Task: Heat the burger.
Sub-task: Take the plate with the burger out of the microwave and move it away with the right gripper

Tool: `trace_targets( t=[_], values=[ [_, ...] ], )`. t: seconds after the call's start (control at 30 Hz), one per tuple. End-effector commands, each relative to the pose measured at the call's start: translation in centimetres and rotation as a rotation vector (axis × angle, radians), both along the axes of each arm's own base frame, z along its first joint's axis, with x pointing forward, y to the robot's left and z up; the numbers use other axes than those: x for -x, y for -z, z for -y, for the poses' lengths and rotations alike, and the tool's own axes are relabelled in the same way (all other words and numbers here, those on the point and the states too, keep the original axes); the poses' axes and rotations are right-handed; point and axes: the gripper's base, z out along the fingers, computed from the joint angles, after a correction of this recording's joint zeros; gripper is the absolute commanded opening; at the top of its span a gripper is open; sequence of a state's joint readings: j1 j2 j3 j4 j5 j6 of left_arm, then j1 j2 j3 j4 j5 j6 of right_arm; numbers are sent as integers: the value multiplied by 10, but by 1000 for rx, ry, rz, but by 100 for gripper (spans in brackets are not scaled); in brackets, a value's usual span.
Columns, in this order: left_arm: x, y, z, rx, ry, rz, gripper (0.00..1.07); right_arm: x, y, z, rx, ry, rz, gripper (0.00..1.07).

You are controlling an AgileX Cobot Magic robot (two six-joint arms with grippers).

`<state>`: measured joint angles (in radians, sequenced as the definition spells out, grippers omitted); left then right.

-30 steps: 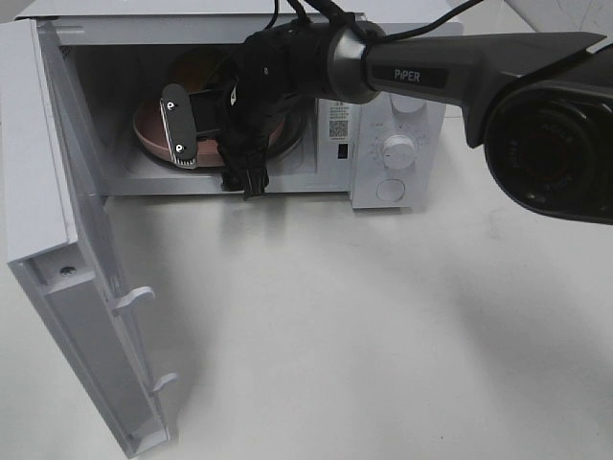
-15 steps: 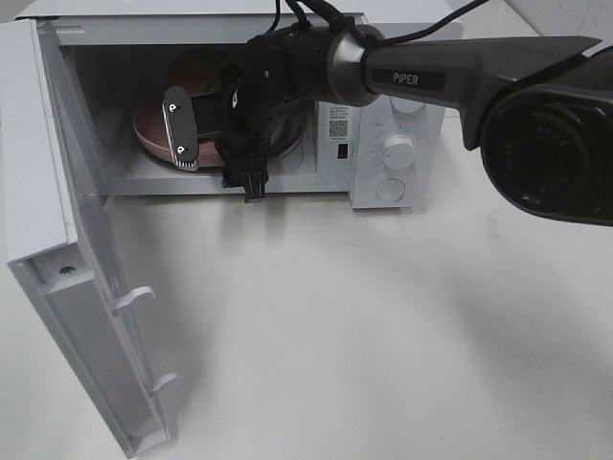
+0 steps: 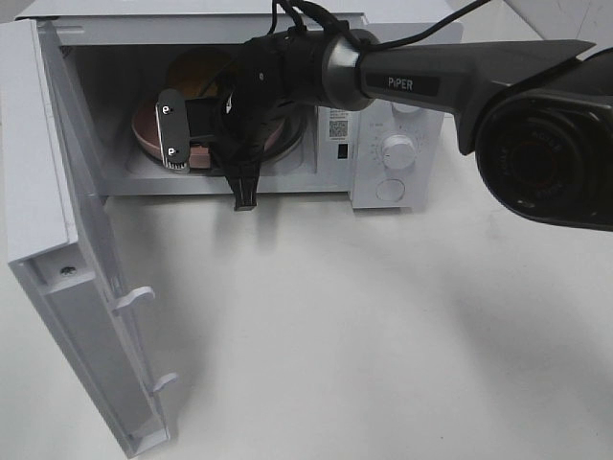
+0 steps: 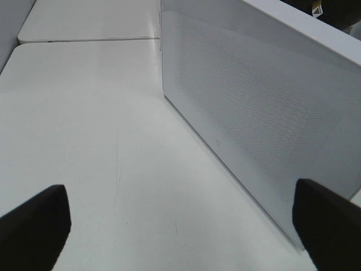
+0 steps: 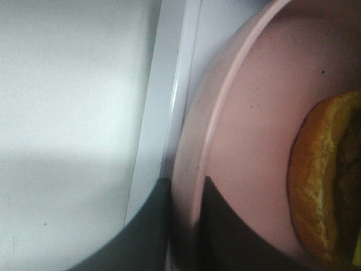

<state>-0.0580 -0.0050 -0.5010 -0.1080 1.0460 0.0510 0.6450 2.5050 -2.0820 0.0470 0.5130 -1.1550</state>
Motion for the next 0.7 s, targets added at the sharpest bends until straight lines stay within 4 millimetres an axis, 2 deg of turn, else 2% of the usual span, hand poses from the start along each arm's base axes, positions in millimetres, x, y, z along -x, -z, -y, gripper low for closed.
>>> trace_targets(
  t=[0.03,0.7],
  values=[
    [3,0,0,4,-1,26,101,-4,-2,1,-19,14,19,0],
    [3,0,0,4,-1,26,101,3,-26,2,-3,-1,6,0]
  ],
)
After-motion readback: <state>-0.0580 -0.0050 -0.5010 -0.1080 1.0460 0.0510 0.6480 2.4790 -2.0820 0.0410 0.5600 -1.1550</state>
